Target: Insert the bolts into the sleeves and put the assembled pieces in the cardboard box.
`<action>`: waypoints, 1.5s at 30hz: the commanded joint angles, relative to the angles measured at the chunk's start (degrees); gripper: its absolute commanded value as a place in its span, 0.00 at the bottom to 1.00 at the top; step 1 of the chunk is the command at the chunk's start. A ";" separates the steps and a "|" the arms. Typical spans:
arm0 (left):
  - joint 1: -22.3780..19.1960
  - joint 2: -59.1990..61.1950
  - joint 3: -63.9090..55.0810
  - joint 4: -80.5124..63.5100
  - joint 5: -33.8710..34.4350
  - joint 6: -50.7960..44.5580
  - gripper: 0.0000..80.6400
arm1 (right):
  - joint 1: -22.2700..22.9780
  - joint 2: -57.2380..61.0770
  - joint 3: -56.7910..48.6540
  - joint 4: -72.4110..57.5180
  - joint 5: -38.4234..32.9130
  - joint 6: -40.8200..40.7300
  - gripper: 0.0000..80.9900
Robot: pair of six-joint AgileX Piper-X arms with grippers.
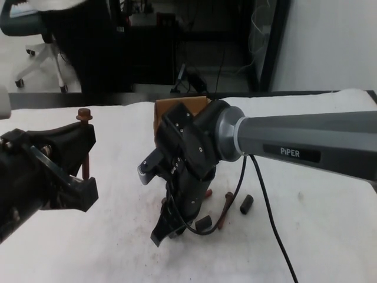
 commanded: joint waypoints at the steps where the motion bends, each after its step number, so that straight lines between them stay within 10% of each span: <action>1: 0.14 -0.66 -0.30 -0.69 0.45 -0.57 0.00 | 0.11 0.72 -1.21 0.10 -0.36 -0.43 0.38; 27: 0.14 -0.66 -0.30 -0.69 0.45 -0.57 0.00 | 0.11 0.72 -2.36 0.15 -2.95 -4.28 0.38; 33: 0.14 -0.66 -0.30 -0.69 0.45 -0.57 0.00 | 0.61 0.72 -2.36 0.15 -2.74 -7.33 0.02; 45: 0.14 -0.66 -0.30 -0.69 0.45 -0.57 0.00 | 2.14 -2.43 -2.52 0.50 -0.05 -8.69 0.01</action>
